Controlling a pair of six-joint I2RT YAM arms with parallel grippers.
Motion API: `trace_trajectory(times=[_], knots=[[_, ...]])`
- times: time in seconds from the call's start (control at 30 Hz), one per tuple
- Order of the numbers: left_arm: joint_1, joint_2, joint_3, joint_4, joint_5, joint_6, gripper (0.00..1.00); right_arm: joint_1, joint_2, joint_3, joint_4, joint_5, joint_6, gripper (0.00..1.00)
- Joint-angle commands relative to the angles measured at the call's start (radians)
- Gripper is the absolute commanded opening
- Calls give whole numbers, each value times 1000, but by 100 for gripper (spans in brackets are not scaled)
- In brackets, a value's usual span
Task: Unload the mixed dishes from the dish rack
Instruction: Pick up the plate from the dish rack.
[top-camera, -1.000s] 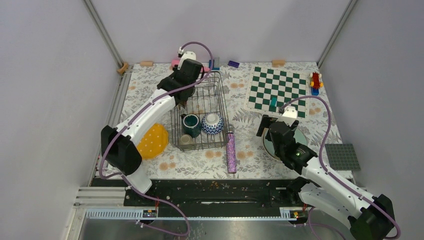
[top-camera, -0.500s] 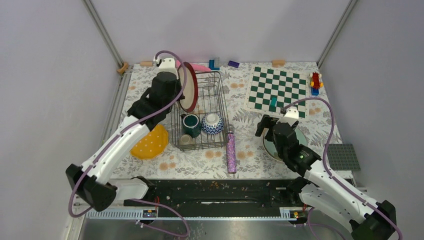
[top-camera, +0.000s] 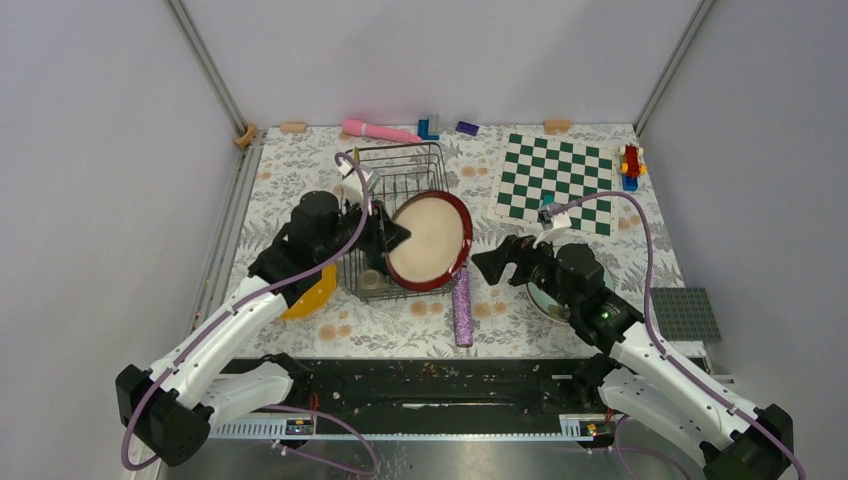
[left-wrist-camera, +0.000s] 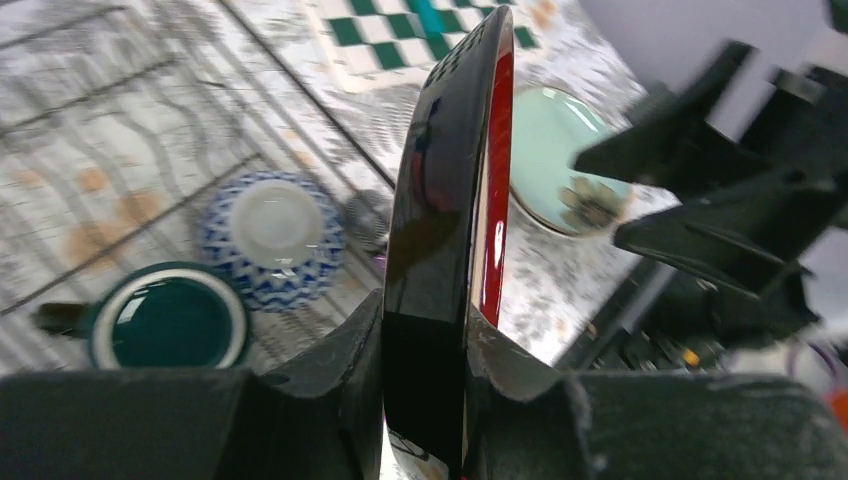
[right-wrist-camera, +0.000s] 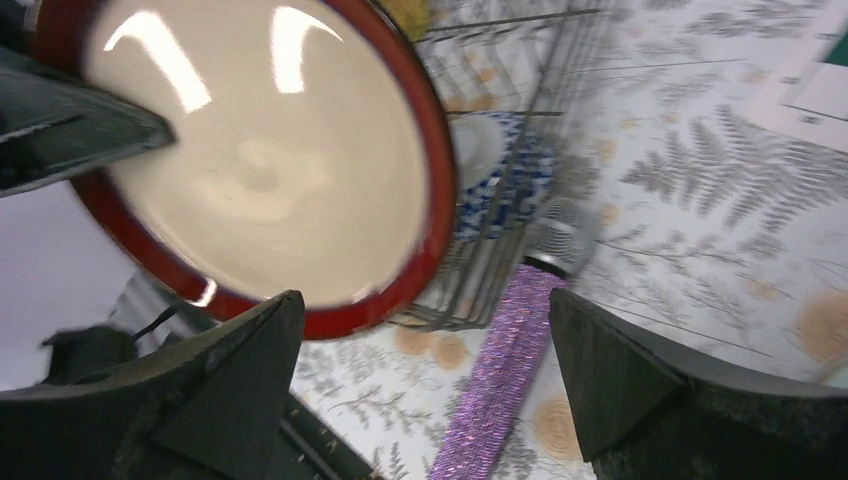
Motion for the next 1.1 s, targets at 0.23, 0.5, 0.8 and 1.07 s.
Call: trace_trajectory(times=[0.23,0.5,0.8,1.07], knots=[[-3,-147,-66,421,488,-37,0,2,0,31,111,-393,-40,90],[-4,-132,-62,432,556,-50,0,2,9,48,155,-603,-43,65],[-4,-140,-58,390,475,-39,13,2,-33,43,157,-585,-25,17],[-4,-163,-43,287,291,-24,99,2,-46,59,97,-454,-16,0]])
